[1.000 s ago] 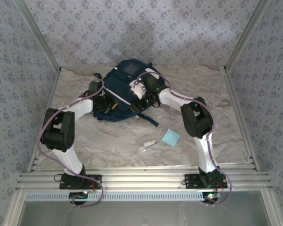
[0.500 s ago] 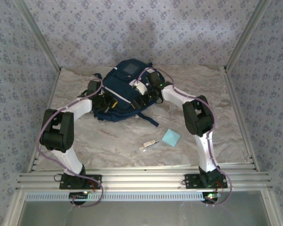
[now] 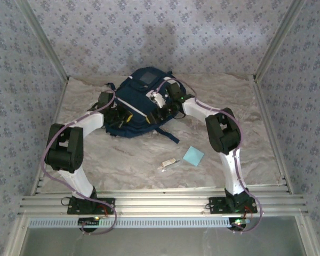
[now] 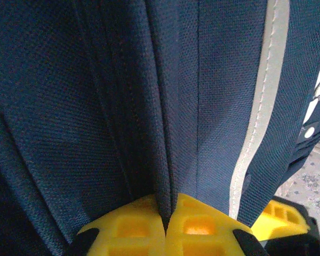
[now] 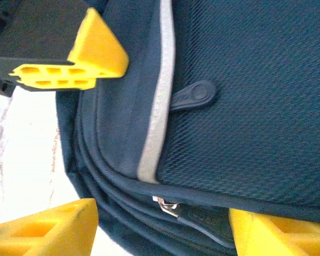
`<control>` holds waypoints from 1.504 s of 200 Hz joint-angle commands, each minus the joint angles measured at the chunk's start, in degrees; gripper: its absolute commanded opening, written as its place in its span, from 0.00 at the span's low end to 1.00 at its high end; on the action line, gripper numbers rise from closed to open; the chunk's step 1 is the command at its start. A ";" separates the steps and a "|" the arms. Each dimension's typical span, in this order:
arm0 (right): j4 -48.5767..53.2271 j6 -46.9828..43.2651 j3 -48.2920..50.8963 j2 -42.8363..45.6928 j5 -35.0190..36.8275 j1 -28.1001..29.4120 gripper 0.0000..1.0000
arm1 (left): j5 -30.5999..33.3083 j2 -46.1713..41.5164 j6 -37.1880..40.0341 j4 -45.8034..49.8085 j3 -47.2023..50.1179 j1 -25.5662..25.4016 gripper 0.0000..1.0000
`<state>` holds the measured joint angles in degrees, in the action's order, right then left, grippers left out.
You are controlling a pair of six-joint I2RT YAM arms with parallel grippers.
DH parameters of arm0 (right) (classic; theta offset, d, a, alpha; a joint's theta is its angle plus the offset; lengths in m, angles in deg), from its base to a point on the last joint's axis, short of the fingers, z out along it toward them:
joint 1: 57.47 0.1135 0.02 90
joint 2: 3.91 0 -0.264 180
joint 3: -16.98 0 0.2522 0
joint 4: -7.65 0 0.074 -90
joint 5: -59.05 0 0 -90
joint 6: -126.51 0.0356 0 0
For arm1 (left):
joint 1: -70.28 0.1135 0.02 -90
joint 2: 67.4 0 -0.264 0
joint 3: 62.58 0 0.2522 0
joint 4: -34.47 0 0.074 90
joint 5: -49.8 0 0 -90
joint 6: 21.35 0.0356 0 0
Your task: Pack books, pencil case, and school supplies into a backpack
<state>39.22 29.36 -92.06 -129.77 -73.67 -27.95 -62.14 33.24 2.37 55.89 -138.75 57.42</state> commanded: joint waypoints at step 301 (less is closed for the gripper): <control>9.87 38.22 10.95 18.28 51.16 11.68 0.68 | 5.75 -0.44 -13.41 -23.38 2.69 -13.77 0.00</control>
<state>45.36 64.44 -83.10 -114.89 -27.03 -16.96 -55.84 32.61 -10.16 40.33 -134.27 44.37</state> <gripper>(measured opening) 0.680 0.043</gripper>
